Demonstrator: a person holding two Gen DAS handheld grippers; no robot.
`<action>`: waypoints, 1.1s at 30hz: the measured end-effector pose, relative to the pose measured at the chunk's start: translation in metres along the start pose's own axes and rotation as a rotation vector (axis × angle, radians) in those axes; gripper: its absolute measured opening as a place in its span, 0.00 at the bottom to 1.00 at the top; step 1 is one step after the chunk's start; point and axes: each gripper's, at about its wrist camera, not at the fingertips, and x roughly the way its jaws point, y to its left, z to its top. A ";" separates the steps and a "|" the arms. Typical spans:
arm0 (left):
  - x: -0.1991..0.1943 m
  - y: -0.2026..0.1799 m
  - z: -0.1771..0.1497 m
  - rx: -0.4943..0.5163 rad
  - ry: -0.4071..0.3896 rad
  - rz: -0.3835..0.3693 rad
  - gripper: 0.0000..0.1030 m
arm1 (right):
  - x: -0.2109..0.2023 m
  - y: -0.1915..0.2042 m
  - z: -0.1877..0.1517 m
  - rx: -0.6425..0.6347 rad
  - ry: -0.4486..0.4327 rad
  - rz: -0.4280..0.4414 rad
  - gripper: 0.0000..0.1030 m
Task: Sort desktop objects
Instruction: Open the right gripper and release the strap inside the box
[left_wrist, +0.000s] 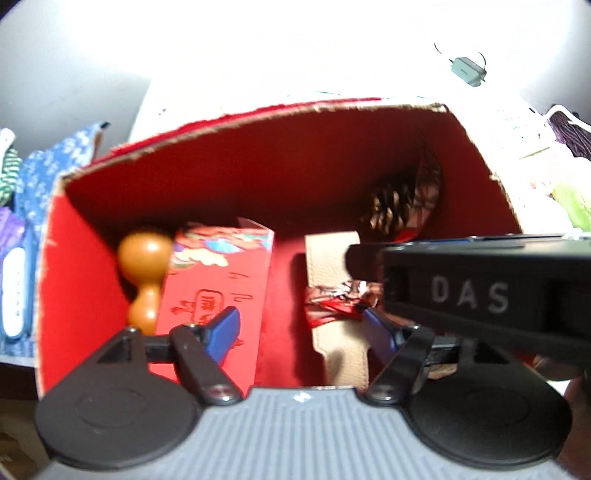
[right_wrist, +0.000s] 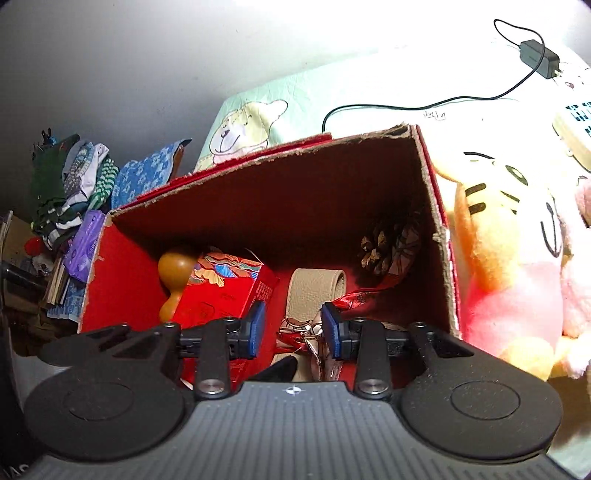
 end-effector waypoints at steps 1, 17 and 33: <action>-0.013 -0.005 0.008 -0.005 -0.009 0.007 0.75 | -0.003 0.000 0.000 -0.005 -0.008 0.000 0.35; -0.044 0.029 -0.014 -0.069 -0.077 0.127 0.75 | -0.035 -0.006 -0.017 -0.008 -0.059 0.002 0.35; -0.077 0.030 -0.033 -0.175 -0.121 0.212 0.90 | -0.062 0.005 -0.040 -0.112 -0.114 -0.021 0.35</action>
